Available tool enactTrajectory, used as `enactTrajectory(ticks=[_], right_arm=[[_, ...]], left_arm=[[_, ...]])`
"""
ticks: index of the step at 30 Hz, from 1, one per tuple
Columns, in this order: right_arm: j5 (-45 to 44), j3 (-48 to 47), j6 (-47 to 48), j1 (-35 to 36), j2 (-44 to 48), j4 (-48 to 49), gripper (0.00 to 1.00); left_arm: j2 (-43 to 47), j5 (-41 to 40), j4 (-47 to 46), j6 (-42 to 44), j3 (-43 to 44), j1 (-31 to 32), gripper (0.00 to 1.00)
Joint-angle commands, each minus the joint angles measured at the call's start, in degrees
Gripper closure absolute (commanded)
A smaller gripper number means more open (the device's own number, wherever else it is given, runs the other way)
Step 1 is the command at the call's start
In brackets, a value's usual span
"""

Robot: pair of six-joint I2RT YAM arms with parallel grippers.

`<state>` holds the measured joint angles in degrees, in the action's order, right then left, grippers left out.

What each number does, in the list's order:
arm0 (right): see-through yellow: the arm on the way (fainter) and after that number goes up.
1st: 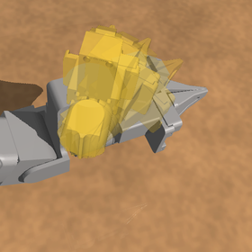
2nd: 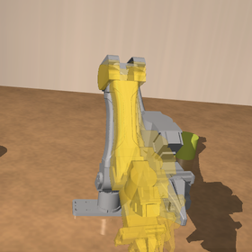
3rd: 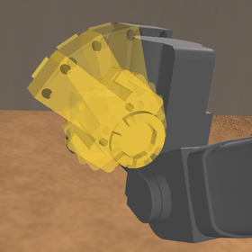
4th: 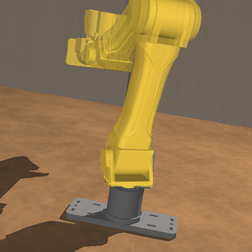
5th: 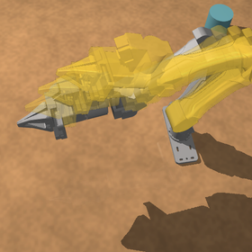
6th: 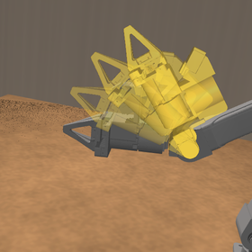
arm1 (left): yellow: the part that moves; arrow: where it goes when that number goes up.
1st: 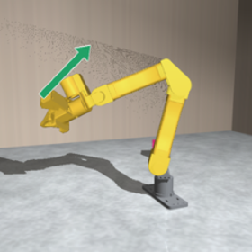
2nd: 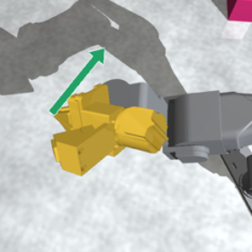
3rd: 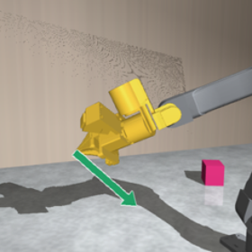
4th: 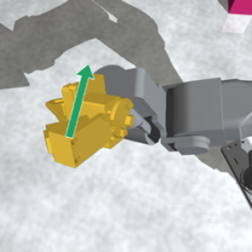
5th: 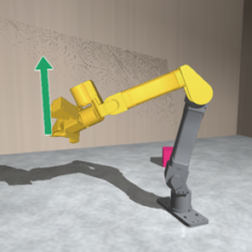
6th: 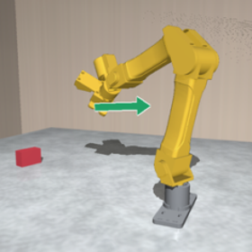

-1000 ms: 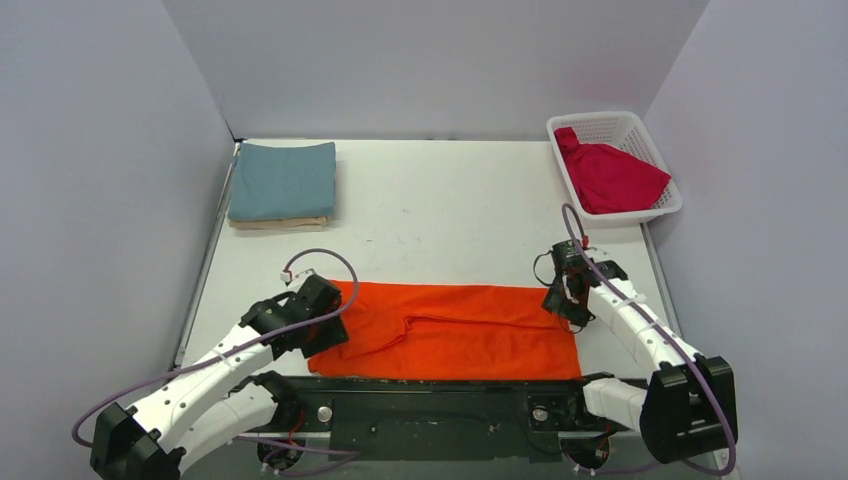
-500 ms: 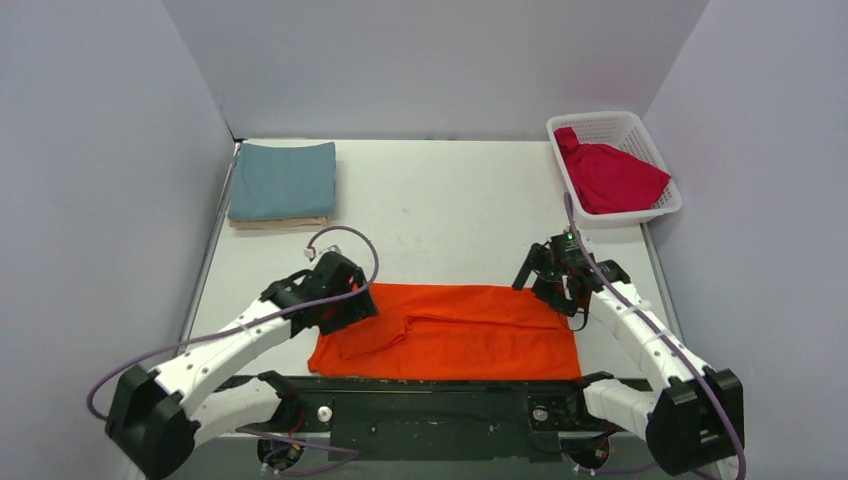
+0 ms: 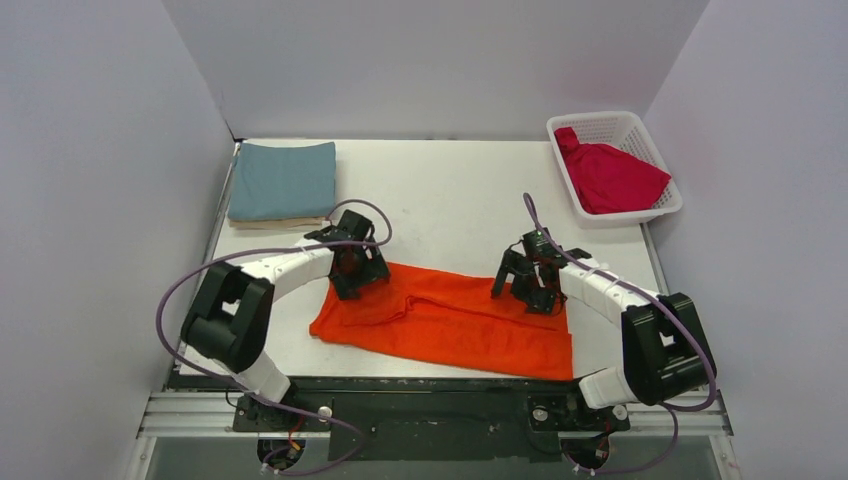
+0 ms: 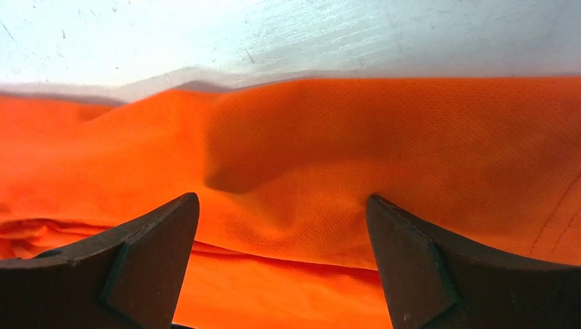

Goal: Fold and stack the t-shirts
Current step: Rotate the tshirt 90 degrees

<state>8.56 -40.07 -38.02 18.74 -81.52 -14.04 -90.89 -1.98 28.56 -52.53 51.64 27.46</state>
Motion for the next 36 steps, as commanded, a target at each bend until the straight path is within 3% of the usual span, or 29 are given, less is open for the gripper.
enactTrajectory(ticks=[1,6,9,10,14,15,17,21,36], right_arm=[[0.19,2.91,2.43,0.11,-1.51,-0.68,0.13],[2.21,7.29,3.22,1.97,3.56,-3.28,0.13],[4.34,10.34,4.40,4.89,6.02,-5.59,0.13],[4.79,10.79,4.38,7.25,6.88,-6.49,0.13],[7.99,11.71,2.78,16.61,8.72,-6.41,0.13],[8.94,11.30,1.92,18.40,9.04,-5.51,0.13],[10.07,10.32,0.76,23.17,9.14,-3.78,0.13],[13.05,8.23,-0.72,28.93,6.50,-0.04,0.13],[14.37,-1.58,-2.81,31.09,-3.35,8.06,0.13]], left_arm=[[-12.44,-2.88,-4.98,4.27,9.46,-2.38,0.11],[-28.56,-2.01,-0.78,8.13,31.82,-2.87,0.11],[-40.59,3.35,0.74,8.78,48.83,-2.23,0.11],[-43.14,4.07,1.39,8.73,52.43,-1.92,0.11],[-59.85,9.29,7.58,7.85,80.29,-0.45,0.11],[-65.86,10.86,7.66,5.88,89.67,-0.34,0.10],[-72.41,15.54,2.41,1.05,97.96,-0.50,0.10],[-76.62,19.55,-9.84,-7.46,96.51,-0.46,0.10],[-78.71,15.48,-20.57,-9.79,99.48,-0.17,0.10]])
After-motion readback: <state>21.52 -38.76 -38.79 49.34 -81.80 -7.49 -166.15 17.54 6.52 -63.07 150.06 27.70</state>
